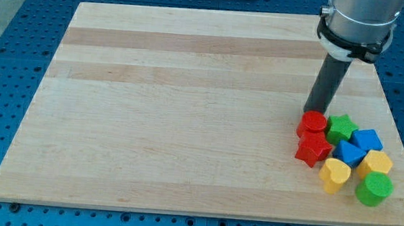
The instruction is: Point your arm at the green circle
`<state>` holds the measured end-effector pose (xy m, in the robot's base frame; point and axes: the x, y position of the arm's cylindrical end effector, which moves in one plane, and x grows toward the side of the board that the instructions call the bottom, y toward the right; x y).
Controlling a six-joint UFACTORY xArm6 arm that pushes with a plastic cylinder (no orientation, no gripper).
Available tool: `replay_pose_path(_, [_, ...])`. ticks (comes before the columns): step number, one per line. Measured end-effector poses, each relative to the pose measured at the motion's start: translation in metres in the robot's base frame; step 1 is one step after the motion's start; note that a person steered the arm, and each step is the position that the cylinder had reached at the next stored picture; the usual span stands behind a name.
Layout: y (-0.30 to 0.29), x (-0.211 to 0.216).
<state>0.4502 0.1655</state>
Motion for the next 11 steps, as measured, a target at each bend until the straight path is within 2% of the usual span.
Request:
replay_pose_path(3, [-0.007, -0.016])
replay_pose_path(4, [-0.05, -0.015])
replay_pose_path(5, [-0.1, -0.002])
replay_pose_path(6, [-0.119, 0.04])
replay_pose_path(8, [-0.072, 0.148])
replay_pose_path(9, [-0.042, 0.169])
replay_pose_path(10, [-0.024, 0.168])
replay_pose_path(11, [0.031, 0.168])
